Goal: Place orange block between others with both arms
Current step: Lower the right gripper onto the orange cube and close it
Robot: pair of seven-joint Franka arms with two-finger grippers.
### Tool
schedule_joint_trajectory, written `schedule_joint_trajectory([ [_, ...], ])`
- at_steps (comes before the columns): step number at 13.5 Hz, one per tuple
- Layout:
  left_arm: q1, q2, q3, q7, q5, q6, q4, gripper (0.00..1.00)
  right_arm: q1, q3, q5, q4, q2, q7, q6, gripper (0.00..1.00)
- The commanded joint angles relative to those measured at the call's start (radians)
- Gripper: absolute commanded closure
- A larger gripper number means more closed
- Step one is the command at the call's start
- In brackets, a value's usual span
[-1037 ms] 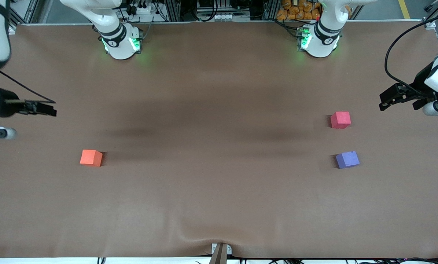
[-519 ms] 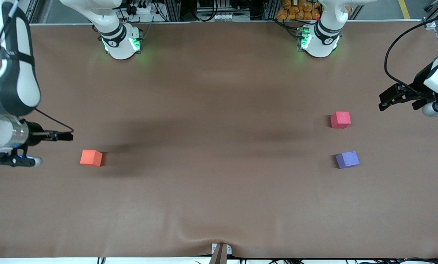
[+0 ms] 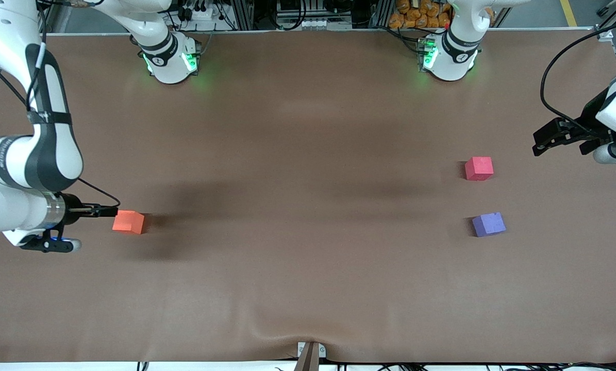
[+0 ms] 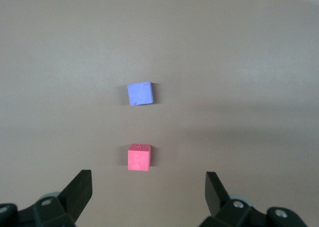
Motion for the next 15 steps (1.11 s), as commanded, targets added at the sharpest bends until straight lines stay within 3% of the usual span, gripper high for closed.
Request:
schedule_joint_trajectory([
  [1,0.012,0.001,-0.005,0.024,-0.016,-0.009,0.007,0.0,-0.011,0.014,-0.012,-0.073,0.001,0.006,0.095,0.0],
  [5,0.012,0.002,-0.005,0.024,-0.018,-0.009,0.008,0.0,-0.011,0.014,-0.012,-0.158,0.006,0.006,0.239,0.0],
  [15,0.012,0.006,-0.005,0.024,-0.018,-0.009,0.007,0.0,-0.017,0.013,-0.013,-0.273,0.027,0.002,0.427,0.0],
])
